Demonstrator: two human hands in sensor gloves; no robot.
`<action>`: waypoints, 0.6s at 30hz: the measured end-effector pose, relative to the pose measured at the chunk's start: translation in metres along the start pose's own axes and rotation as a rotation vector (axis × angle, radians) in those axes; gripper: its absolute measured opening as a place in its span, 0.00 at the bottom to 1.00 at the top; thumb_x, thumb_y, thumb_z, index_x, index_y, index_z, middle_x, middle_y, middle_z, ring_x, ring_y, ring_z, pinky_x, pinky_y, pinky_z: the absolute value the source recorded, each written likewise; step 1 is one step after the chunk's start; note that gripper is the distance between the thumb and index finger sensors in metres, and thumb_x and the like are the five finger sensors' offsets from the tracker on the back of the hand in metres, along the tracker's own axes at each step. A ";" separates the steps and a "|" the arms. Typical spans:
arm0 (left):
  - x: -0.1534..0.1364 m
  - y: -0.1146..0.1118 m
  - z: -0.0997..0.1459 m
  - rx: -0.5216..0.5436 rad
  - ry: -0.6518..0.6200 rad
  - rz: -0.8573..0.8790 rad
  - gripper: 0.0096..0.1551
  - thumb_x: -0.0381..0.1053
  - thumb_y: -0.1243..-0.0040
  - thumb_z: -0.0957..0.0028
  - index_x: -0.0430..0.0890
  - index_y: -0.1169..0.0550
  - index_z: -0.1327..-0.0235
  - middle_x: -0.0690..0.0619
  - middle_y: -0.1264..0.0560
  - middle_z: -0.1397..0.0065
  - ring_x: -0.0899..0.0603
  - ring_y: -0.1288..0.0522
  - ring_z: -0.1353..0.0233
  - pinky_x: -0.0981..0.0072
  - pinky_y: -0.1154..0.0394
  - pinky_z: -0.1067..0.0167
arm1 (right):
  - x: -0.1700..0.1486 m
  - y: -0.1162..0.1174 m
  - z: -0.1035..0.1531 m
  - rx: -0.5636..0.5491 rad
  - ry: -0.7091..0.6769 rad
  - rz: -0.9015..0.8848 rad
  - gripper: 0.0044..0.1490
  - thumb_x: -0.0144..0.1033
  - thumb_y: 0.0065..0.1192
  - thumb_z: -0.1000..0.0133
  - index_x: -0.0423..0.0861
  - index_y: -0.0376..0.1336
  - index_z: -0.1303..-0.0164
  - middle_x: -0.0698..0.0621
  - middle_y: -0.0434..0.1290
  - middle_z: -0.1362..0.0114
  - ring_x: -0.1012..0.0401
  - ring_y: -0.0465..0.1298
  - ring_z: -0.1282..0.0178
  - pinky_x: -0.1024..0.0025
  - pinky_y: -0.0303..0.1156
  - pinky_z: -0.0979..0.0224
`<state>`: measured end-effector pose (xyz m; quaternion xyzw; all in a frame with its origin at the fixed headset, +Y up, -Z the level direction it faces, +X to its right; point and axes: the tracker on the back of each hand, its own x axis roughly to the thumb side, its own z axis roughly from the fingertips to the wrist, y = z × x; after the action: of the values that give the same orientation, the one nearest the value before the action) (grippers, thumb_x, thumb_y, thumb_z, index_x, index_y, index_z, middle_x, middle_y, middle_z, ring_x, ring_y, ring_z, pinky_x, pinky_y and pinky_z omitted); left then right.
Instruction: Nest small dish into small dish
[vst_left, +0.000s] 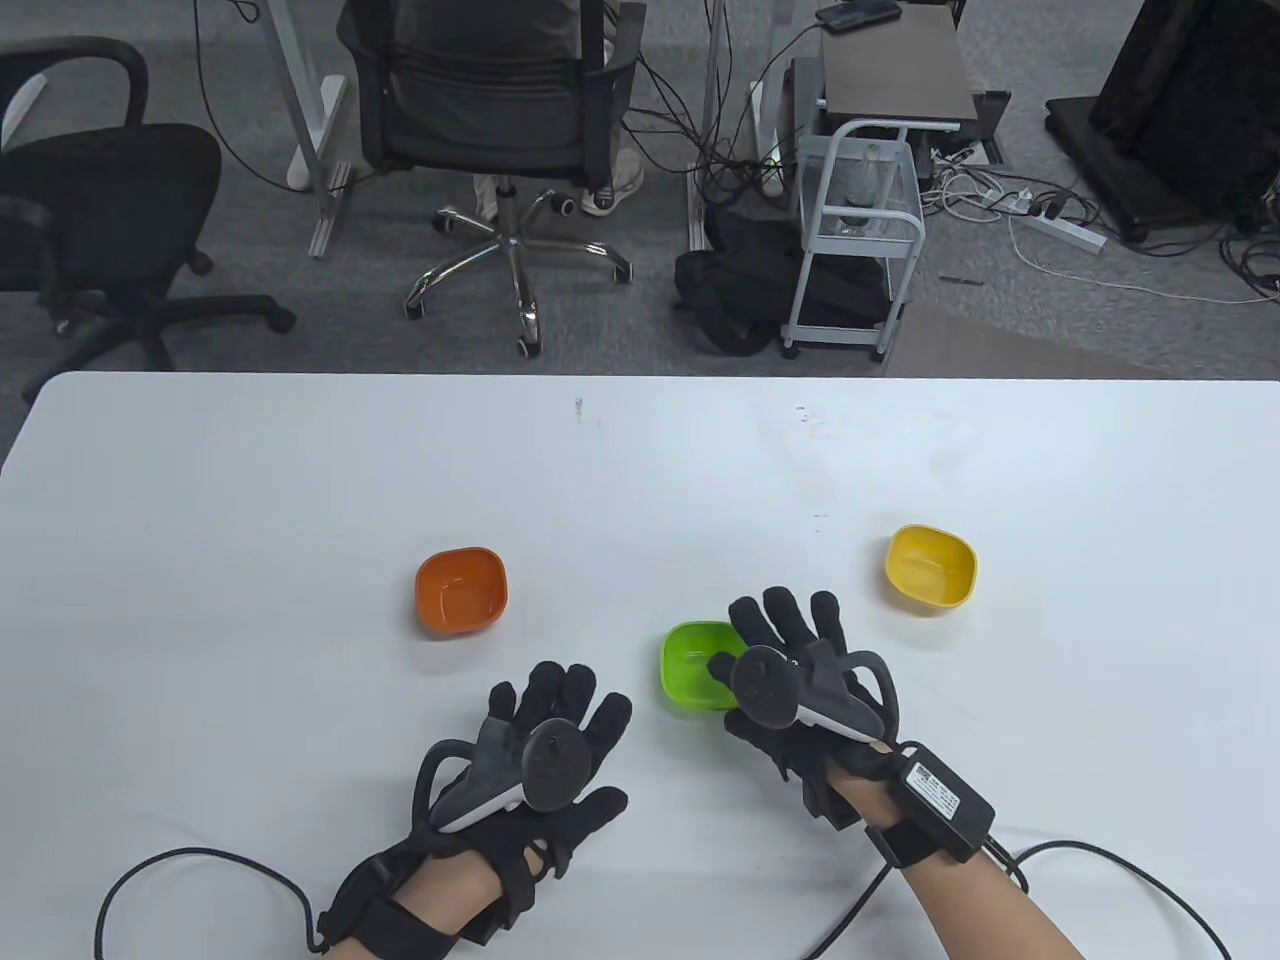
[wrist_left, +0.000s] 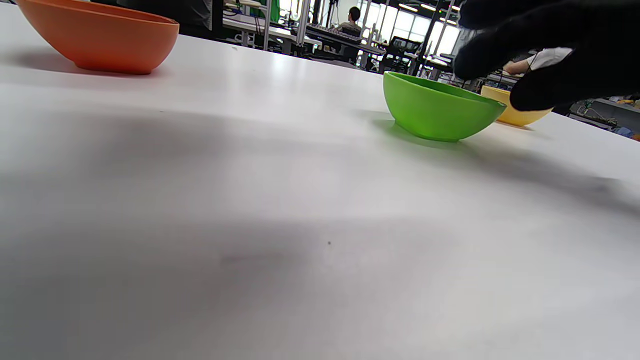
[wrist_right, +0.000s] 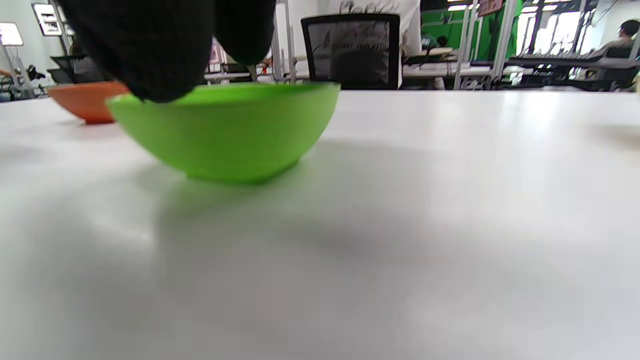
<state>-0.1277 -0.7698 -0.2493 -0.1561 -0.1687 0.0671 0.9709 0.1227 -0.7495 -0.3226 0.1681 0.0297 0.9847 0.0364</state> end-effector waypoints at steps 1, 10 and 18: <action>0.000 0.000 0.000 0.000 0.000 0.000 0.48 0.79 0.56 0.64 0.79 0.66 0.39 0.67 0.70 0.19 0.51 0.75 0.17 0.43 0.70 0.24 | -0.004 -0.007 0.000 -0.039 0.015 -0.006 0.43 0.52 0.75 0.63 0.63 0.58 0.36 0.55 0.37 0.17 0.46 0.32 0.15 0.38 0.19 0.25; 0.000 0.000 0.001 -0.004 0.001 0.001 0.48 0.79 0.56 0.64 0.79 0.66 0.39 0.67 0.70 0.19 0.51 0.75 0.17 0.43 0.70 0.24 | -0.100 -0.038 -0.006 -0.223 0.395 -0.147 0.49 0.44 0.80 0.61 0.66 0.52 0.34 0.60 0.32 0.18 0.50 0.27 0.14 0.41 0.14 0.24; 0.000 -0.001 0.001 -0.014 0.007 0.009 0.48 0.79 0.56 0.63 0.79 0.66 0.39 0.67 0.70 0.19 0.51 0.75 0.17 0.43 0.70 0.24 | -0.197 -0.007 0.000 -0.098 0.719 -0.314 0.43 0.37 0.78 0.57 0.68 0.56 0.36 0.65 0.30 0.18 0.54 0.24 0.14 0.44 0.11 0.22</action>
<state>-0.1277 -0.7705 -0.2485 -0.1639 -0.1651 0.0698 0.9701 0.3083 -0.7591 -0.3878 -0.1962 0.0191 0.9634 0.1818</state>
